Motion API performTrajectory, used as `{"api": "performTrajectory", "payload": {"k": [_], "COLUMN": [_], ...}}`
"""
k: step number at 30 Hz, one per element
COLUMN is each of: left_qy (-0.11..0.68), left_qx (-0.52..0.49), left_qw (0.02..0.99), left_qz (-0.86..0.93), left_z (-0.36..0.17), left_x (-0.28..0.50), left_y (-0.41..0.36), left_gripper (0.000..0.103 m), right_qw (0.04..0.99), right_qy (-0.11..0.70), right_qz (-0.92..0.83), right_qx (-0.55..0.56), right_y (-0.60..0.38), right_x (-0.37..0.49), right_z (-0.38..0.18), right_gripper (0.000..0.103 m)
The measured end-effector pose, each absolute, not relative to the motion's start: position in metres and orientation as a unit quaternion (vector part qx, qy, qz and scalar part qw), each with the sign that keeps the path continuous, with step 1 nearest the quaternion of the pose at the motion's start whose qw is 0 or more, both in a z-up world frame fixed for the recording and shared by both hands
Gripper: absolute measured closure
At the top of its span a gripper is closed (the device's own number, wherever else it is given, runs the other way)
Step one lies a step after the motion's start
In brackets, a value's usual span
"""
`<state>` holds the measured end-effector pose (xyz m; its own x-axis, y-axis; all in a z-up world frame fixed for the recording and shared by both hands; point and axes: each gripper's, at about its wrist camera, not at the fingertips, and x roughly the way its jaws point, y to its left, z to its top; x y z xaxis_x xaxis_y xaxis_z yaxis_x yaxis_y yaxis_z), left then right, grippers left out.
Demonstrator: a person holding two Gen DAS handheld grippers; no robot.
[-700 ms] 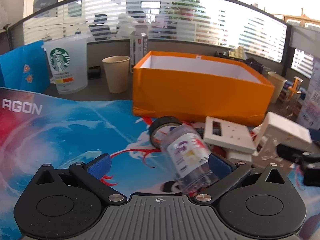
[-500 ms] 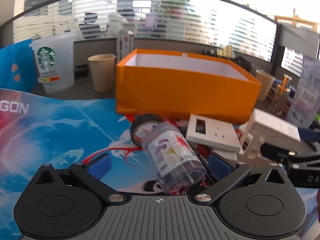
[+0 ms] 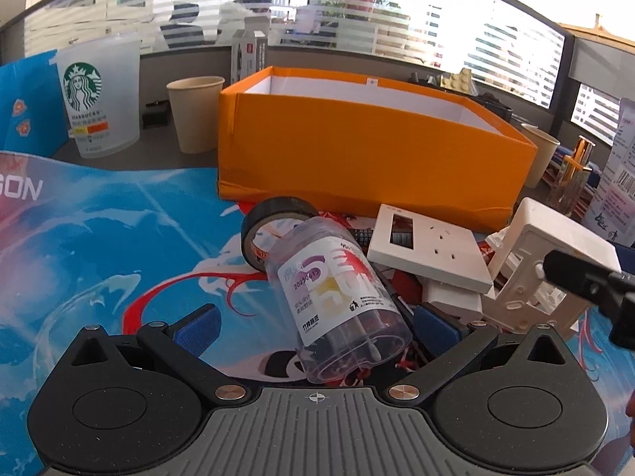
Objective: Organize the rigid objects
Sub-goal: 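Close the left gripper on the clear canister while the right gripper grasps the white junction box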
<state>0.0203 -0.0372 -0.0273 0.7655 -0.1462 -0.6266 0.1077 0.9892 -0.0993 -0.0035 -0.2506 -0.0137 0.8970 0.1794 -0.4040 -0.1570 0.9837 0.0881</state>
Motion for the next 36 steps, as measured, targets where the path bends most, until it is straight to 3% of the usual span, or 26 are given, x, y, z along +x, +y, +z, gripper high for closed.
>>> {"api": "performTrajectory", "payload": {"k": [23,25,28,29,31,36], "left_qy": [0.332,0.33,0.326,0.322,0.314,0.322], "left_qx": [-0.021,-0.017,-0.019,-0.02,-0.011,-0.025], "left_qw": [0.941,0.942,0.943,0.943,0.945,0.936], "left_qz": [-0.064,-0.063,-0.071,-0.078,-0.094,-0.138], "left_z": [-0.041,-0.042,-0.041,-0.041,-0.04,-0.035], "left_x": [0.028,0.029,0.029,0.028,0.026,0.024], "left_y": [-0.039,-0.041,-0.041,-0.041,-0.042,-0.04], "left_gripper": [0.0,0.0,0.002,0.007,0.03,0.031], "right_qw": [0.972,0.971,0.969,0.967,0.967,0.967], "right_qy": [0.215,0.217,0.222,0.225,0.227,0.226], "right_qz": [0.098,0.097,0.109,0.117,0.115,0.115], "right_qx": [0.003,0.007,0.015,0.018,0.01,0.018], "right_y": [-0.243,-0.244,-0.245,-0.245,-0.242,-0.244], "right_x": [0.008,0.009,0.009,0.009,0.009,0.007], "right_z": [-0.029,-0.029,-0.03,-0.03,-0.029,-0.026], "right_gripper": [0.004,0.012,0.034,0.038,0.041,0.052]}}
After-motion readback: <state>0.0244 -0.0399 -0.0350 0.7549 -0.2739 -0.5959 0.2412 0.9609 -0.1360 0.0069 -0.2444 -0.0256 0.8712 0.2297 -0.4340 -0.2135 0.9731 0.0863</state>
